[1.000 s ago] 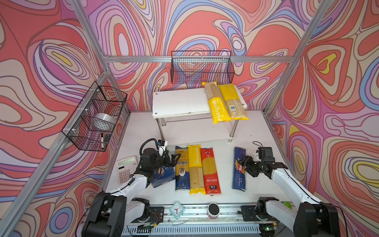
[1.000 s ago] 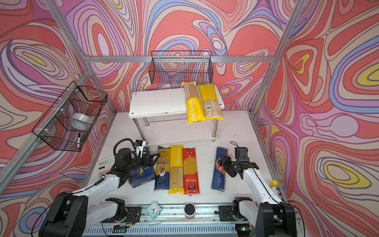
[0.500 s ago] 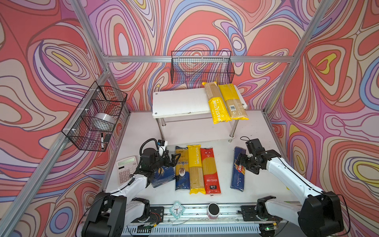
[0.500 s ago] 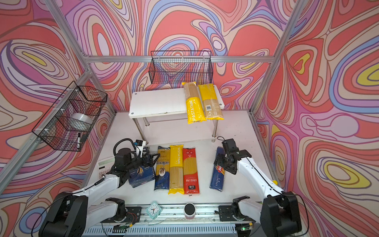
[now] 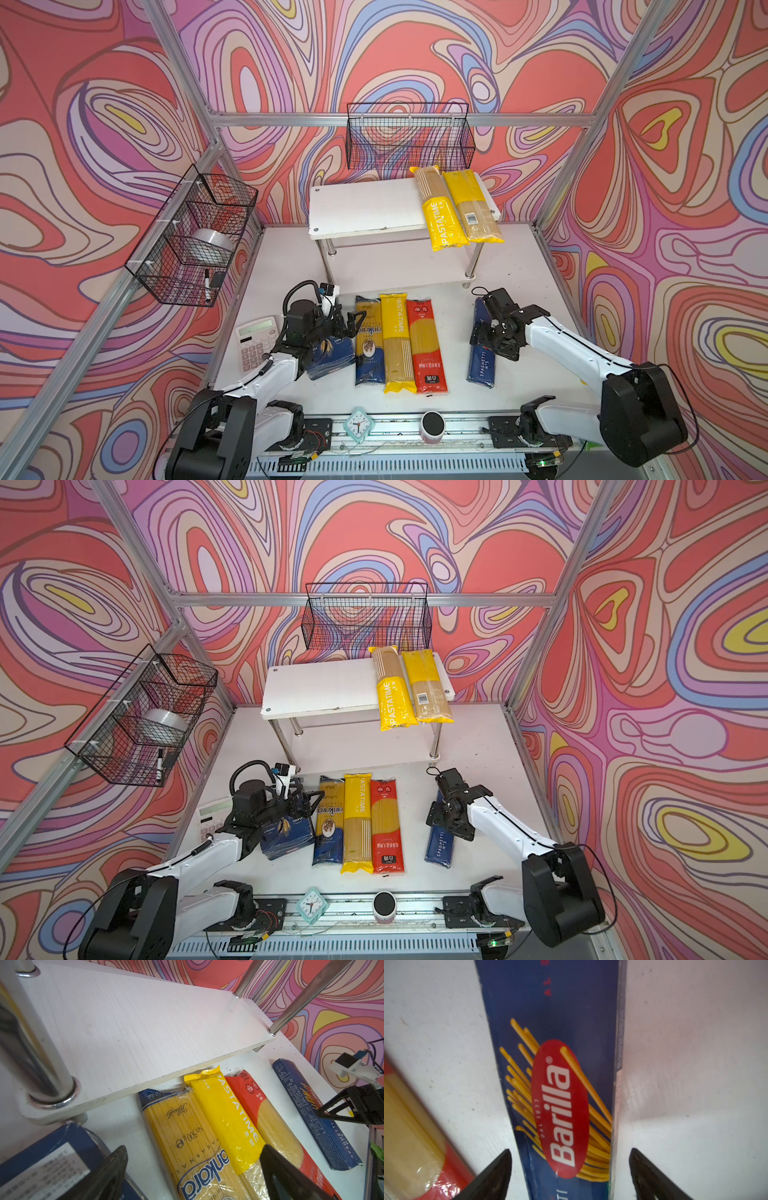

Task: Arrange pasta packages on shelves
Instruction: Pick up the pasta bag from the middle-right of the table.

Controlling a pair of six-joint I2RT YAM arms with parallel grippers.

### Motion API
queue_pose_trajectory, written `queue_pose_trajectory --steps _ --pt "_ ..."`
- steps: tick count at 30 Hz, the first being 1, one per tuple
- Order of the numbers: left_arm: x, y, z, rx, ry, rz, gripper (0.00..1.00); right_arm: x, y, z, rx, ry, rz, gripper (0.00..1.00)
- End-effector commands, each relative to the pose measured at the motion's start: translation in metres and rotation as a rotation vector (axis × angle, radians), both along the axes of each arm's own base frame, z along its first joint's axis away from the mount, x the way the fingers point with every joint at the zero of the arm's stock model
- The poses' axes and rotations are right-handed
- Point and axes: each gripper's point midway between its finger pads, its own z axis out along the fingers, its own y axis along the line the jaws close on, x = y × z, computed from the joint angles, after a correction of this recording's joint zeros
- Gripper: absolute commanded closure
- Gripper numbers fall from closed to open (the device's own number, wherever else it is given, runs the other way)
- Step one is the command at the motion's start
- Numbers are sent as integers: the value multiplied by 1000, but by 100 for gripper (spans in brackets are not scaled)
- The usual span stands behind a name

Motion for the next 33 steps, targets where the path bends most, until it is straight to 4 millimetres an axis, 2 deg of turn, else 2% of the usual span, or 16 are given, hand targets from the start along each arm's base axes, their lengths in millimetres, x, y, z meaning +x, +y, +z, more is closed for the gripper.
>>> queue_pose_trajectory --steps 1,8,11,23,26,33 --pt "1 -2 6 -6 -4 -7 0 3 -1 -7 -15 -12 -12 9" --pt "1 -2 6 -6 -4 -7 0 6 12 -24 40 -18 5 11" --pt "1 -2 6 -5 -4 -5 0 3 9 -29 31 -15 -11 11" --pt "1 -2 6 -6 -5 -6 0 3 8 -27 17 -35 -28 19" --pt "0 -3 7 -9 -7 -11 0 3 12 -28 39 -53 -36 28" --pt "1 -3 6 -7 -1 -7 0 2 12 -32 48 -56 -38 38"
